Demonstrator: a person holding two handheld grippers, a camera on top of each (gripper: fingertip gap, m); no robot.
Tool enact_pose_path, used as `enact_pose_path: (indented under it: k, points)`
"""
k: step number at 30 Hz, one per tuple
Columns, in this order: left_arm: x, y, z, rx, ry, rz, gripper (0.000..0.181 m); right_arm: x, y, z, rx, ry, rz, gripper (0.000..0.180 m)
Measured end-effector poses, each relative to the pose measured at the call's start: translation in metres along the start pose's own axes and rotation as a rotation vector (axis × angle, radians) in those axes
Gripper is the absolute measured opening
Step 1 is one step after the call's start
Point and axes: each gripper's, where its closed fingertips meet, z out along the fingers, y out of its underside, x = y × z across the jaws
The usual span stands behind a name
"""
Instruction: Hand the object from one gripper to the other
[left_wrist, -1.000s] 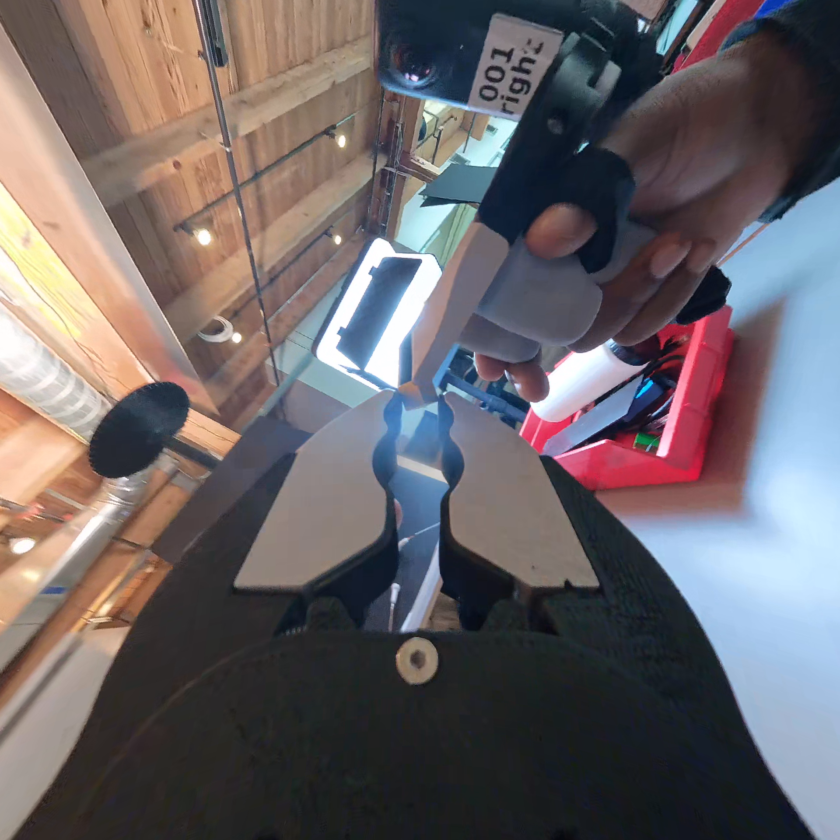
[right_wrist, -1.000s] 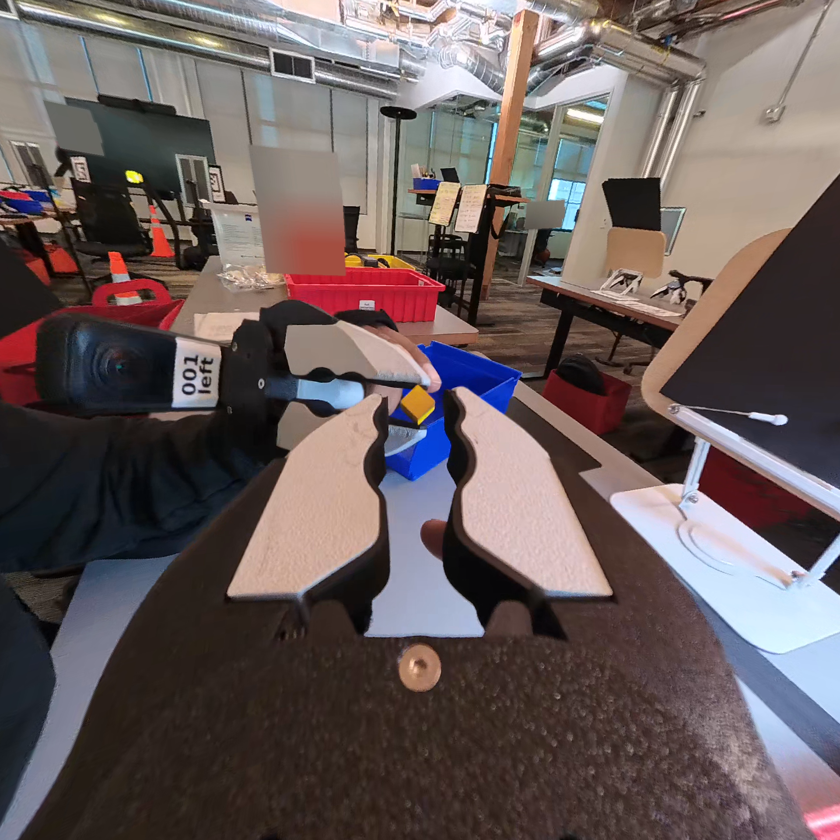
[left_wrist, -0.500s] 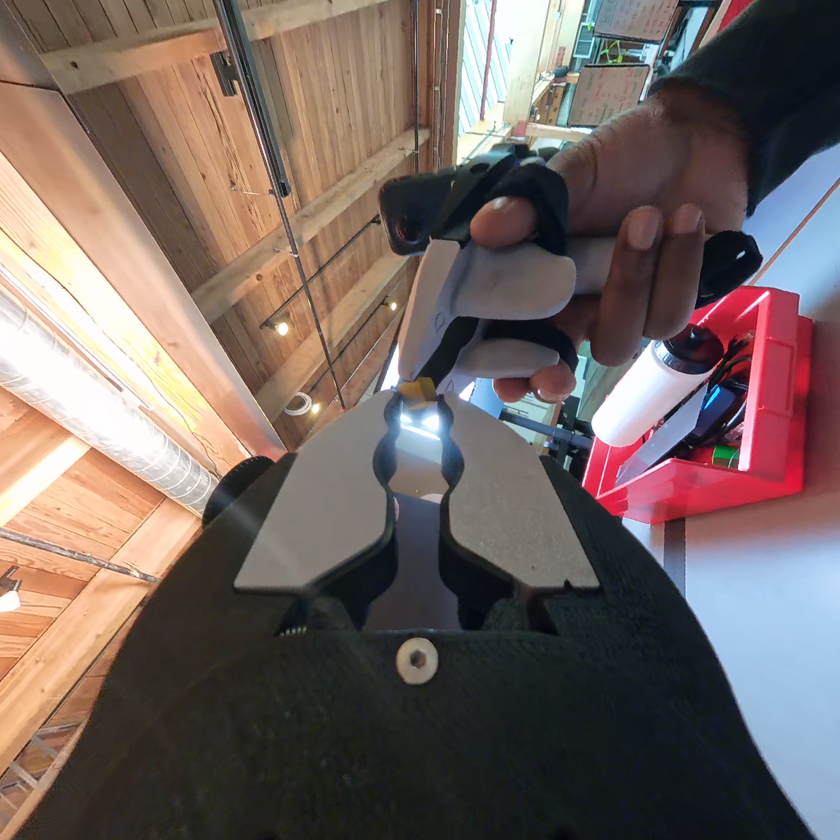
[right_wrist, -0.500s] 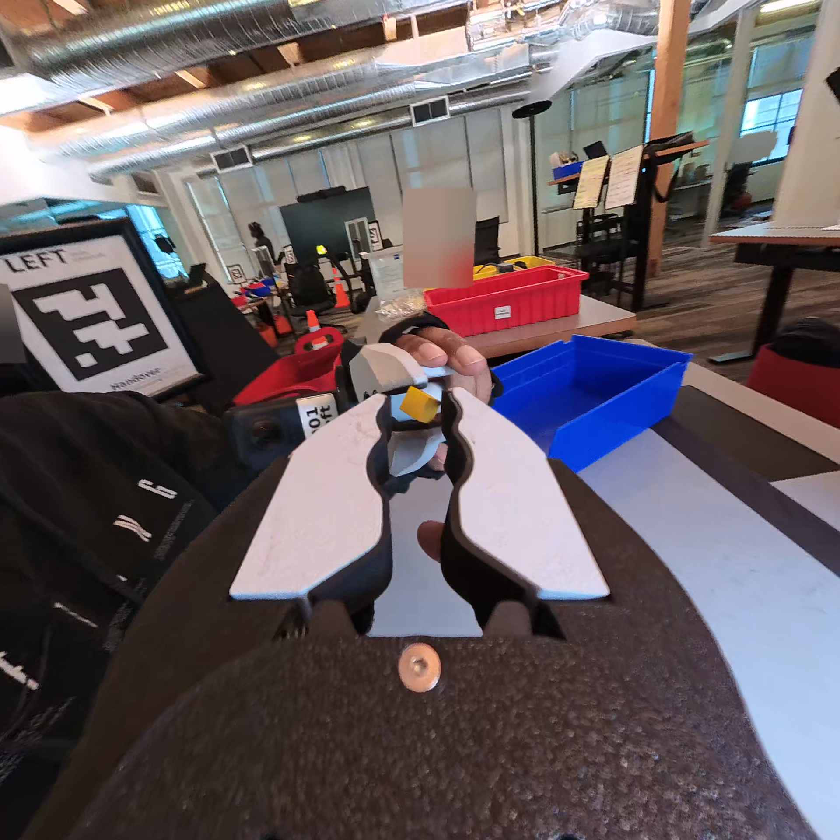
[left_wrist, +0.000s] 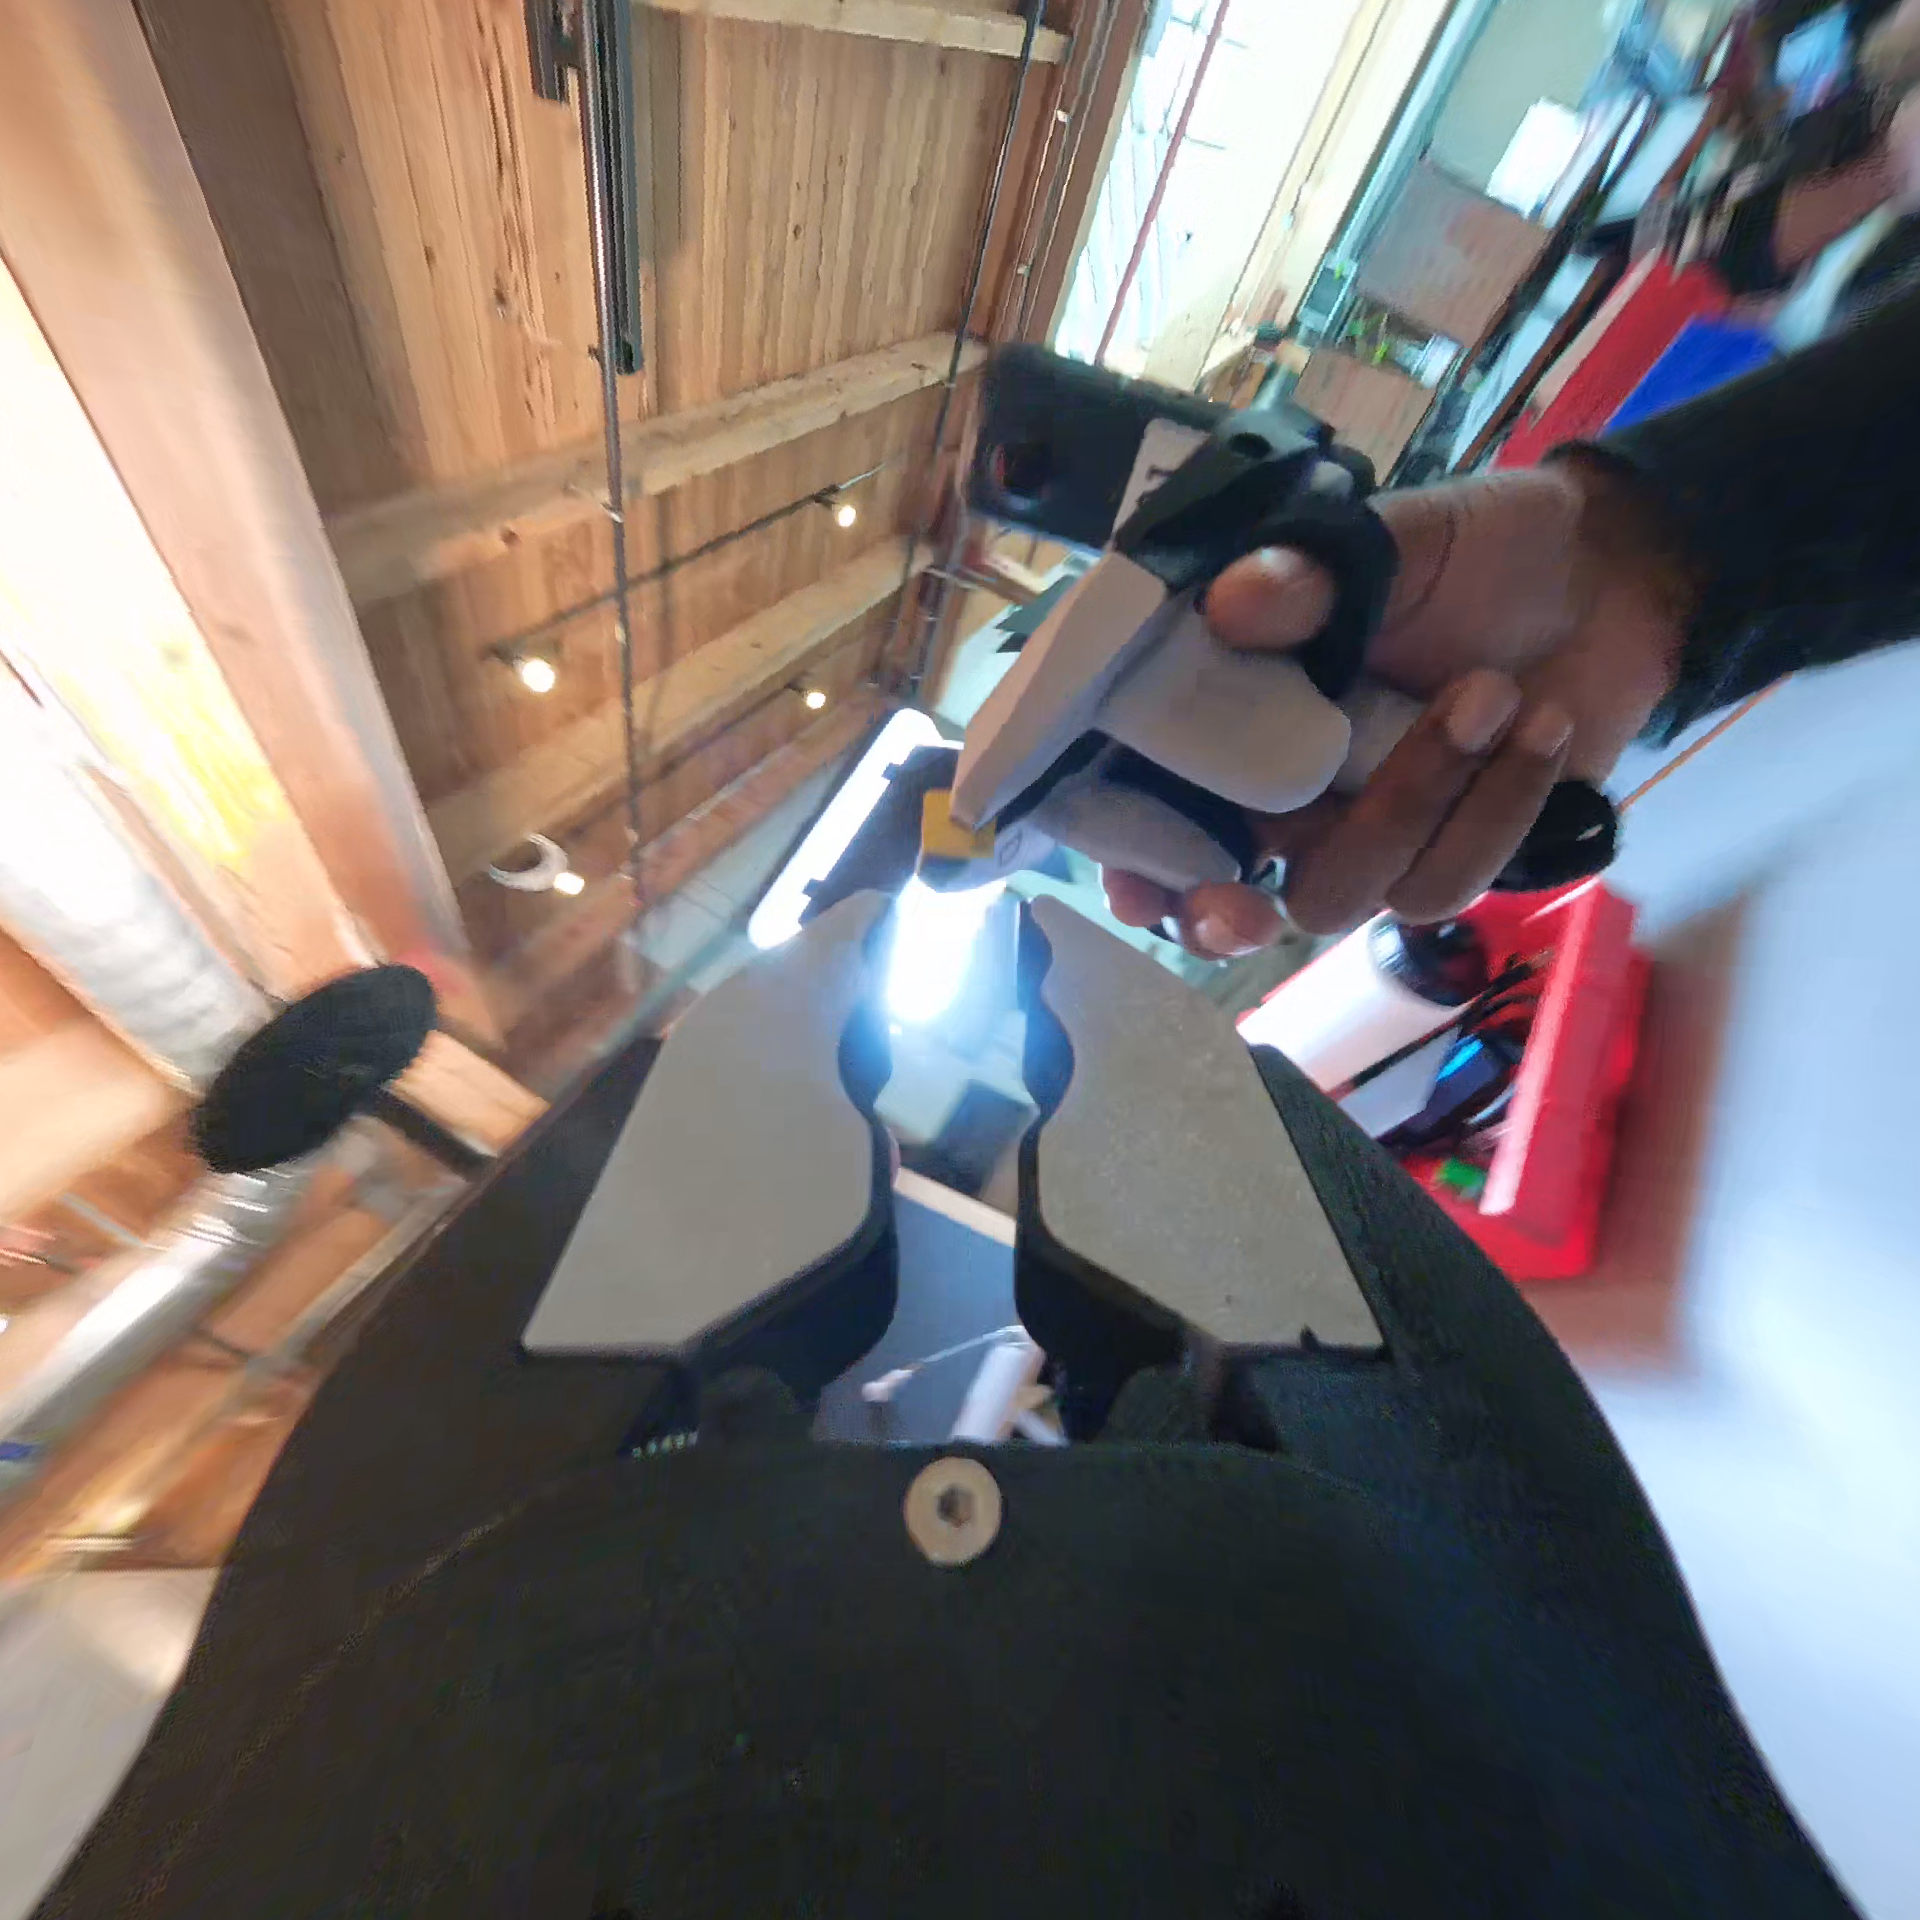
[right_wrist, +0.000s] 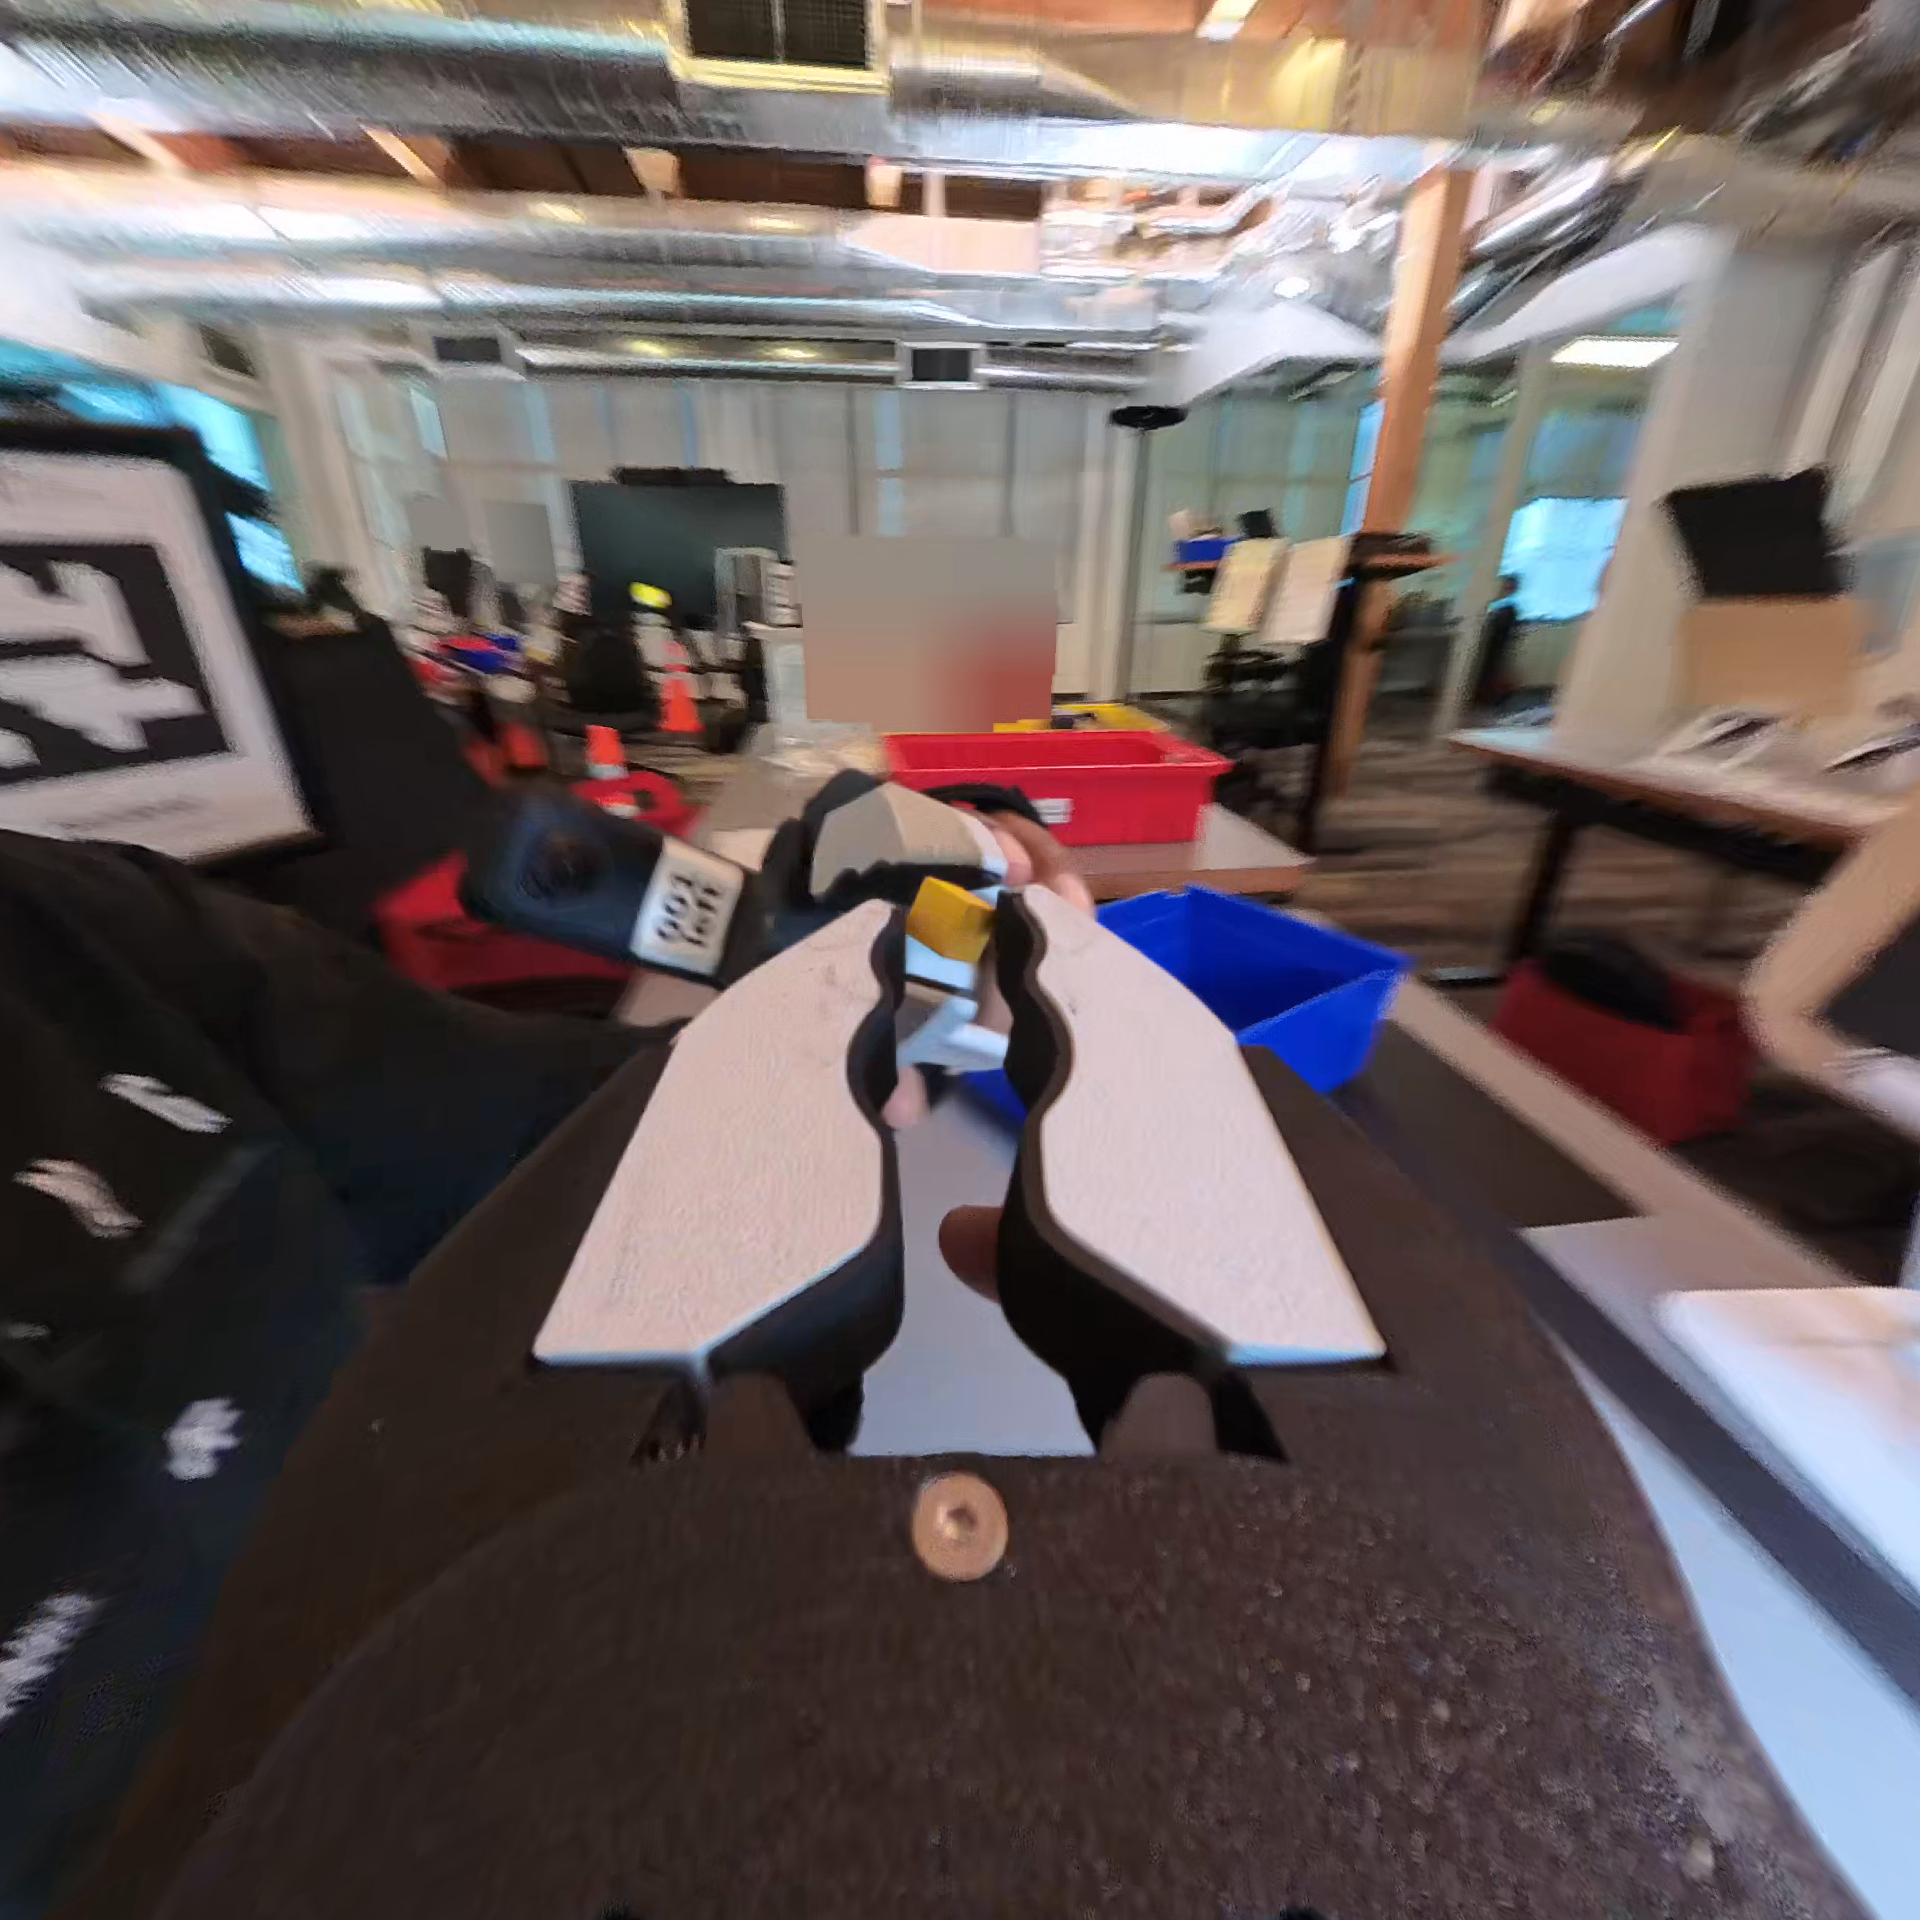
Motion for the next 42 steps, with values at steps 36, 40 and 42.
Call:
enact_pose_path:
  k: [36,40,42]
  points:
    - [0.011,0.004,-0.009,0.03,0.564,-1.22,0.017,-0.005,0.018,0.007,-0.237,0.322,-1.108,0.016]
    - [0.009,0.015,-0.008,0.013,0.533,-1.234,0.013,-0.011,0.016,0.008,-0.22,0.299,-1.083,0.016]
    - [0.008,0.015,-0.007,0.013,0.521,-1.225,0.014,-0.008,0.017,0.007,-0.231,0.308,-1.087,0.016]
